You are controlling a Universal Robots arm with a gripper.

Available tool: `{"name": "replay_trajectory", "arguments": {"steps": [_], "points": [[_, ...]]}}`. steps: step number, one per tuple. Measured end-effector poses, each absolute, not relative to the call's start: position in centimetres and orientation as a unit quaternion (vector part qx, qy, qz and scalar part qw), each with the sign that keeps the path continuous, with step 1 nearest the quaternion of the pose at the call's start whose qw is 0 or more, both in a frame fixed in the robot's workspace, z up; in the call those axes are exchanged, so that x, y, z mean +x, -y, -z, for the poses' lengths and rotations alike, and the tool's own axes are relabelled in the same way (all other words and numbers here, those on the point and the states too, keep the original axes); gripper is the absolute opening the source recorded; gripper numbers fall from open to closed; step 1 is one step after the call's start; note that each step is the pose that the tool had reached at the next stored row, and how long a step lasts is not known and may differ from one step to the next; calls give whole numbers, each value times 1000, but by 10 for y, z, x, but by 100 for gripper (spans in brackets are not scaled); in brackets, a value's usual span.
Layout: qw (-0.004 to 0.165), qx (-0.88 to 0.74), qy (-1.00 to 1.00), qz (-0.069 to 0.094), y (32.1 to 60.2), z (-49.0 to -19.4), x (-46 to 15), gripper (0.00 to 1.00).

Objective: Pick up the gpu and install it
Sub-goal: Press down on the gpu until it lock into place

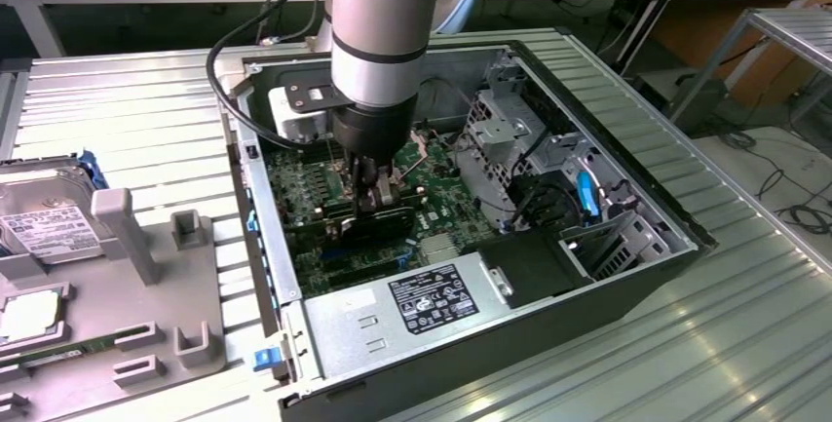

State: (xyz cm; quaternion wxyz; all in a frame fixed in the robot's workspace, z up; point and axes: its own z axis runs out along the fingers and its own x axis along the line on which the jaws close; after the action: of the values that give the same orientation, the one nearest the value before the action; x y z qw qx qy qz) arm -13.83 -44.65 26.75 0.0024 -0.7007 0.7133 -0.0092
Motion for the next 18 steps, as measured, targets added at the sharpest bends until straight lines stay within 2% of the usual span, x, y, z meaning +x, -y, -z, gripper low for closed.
{"name": "replay_trajectory", "arguments": {"steps": [11,18], "points": [[4,-701,-713,10,446,-266,-138,11],[3,-701,-713,9,446,-288,-139,11]]}}
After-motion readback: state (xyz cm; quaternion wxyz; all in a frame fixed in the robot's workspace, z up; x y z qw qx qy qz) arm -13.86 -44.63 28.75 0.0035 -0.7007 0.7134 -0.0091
